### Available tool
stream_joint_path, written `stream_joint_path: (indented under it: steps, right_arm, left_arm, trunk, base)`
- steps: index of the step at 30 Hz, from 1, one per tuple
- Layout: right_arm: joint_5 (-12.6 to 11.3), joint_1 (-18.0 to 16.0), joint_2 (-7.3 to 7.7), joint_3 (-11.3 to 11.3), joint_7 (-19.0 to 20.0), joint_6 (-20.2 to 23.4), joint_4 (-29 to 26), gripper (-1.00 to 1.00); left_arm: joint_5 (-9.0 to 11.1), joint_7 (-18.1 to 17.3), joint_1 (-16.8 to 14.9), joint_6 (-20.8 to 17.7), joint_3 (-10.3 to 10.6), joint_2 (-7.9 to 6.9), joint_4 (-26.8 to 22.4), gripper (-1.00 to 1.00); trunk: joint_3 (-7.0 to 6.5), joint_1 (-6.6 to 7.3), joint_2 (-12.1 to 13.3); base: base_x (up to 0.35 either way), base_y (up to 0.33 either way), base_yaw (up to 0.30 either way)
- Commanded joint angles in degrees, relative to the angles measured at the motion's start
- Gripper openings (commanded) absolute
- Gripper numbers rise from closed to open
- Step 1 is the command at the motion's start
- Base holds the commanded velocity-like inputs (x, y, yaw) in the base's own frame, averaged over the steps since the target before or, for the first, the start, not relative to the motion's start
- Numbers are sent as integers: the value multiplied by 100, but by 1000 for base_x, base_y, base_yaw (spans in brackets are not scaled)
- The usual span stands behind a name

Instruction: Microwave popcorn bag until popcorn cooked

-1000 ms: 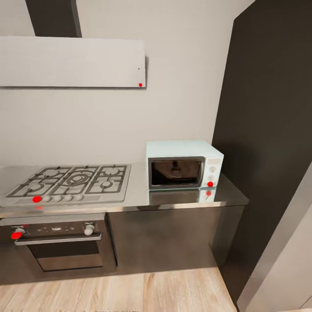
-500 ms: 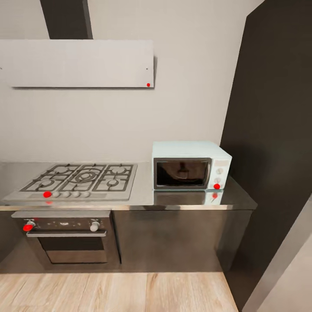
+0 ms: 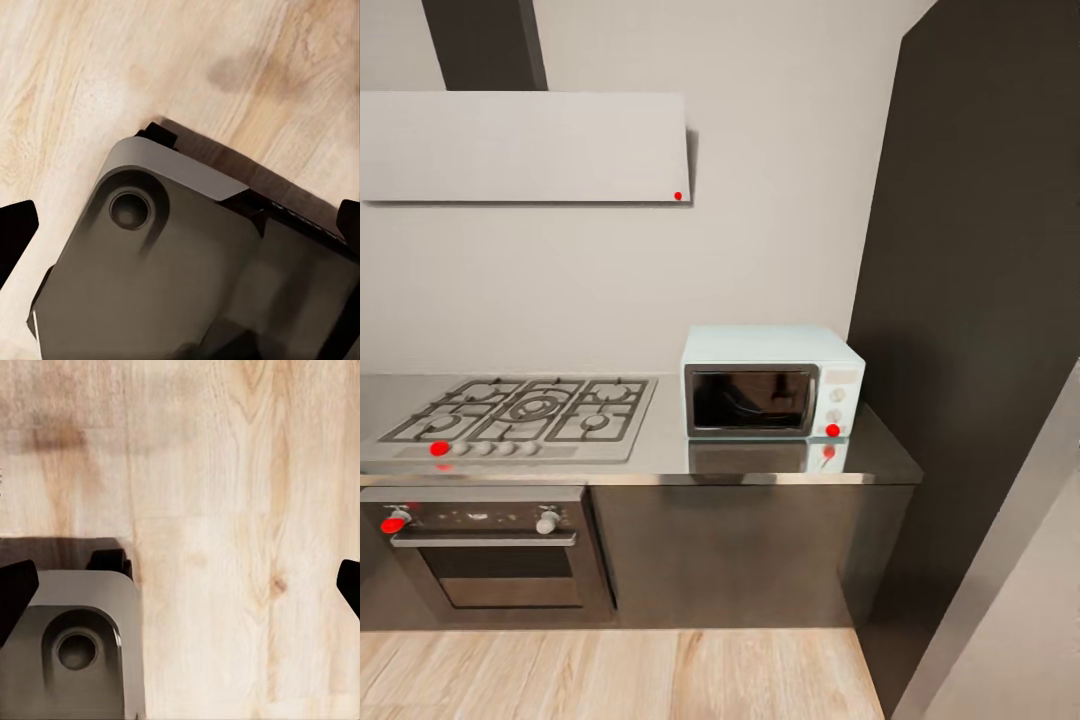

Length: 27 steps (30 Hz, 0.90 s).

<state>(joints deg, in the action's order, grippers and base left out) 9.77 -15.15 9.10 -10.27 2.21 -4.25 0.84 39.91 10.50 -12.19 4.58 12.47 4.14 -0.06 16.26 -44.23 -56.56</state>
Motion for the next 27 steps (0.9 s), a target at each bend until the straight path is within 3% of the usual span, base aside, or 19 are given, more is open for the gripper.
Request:
stream_joint_path:
  steps: [1, 5, 7, 8, 10, 13, 14, 15, 20, 24, 27]
  right_arm:
    - [71, -5, -18, -52, 16, -46, 7, 100]
    - [110, -5, -183, -23, 100, -42, -55, 100]
    - [186, -5, -441, -14, 131, 20, -447, 100]
    - [337, -5, -603, -12, 141, 249, -1006, 100]
    - [431, -5, -705, -14, 144, 571, -1518, 100]
    - [488, -7, -892, -18, 162, 1507, -2785, 100]
    - [487, -6, -938, -18, 176, 1884, -3318, 100]
    - [484, -6, -1019, -19, 230, 2557, -4295, 100]
    - [475, -10, -1258, -12, 507, 4203, -6680, 100]
    - [472, -11, -1305, -11, 733, 4913, -8030, 100]
    - [469, -30, -1307, -15, 823, 5231, -8576, 100]
  left_arm:
    - [43, 22, -3, 12, 48, 1, 0, 100]
    - [43, 22, -3, 10, 50, -1, 0, 100]
    - [43, 22, -3, 9, 52, -1, 4, 100]
    - [40, 22, -3, 8, 50, 0, 5, 100]
    - [35, 22, -3, 8, 51, 0, 4, 100]
    - [13, 22, -3, 8, 53, 4, 5, 100]
    - [8, 22, -3, 8, 53, 5, 5, 100]
    - [3, 22, -3, 8, 54, 7, 4, 100]
    - [-1, 22, -3, 12, 54, 8, 5, 100]
    - [-1, 22, -3, 11, 54, 8, 1, 100]
    - [-7, 22, -3, 15, 54, 8, -1, 100]
  trunk:
    - [7, 0, -5]
    - [7, 0, -5]
    - [7, 0, -5]
    - [7, 0, -5]
    - [7, 0, -5]
    - [7, 0, -5]
    - [7, 0, -5]
    - [7, 0, -5]
    - [7, 0, -5]
    - [7, 0, -5]
    - [7, 0, -5]
  base:
    - [0, -23, 0]
    - [0, -6, 0]
    - [0, -1, 0]
    - [0, 0, 0]
    - [0, 0, 0]
    - [0, 0, 0]
    - [0, 0, 0]
    - [0, 0, 0]
    - [0, 0, 0]
    - [0, 0, 0]
    - [0, 0, 0]
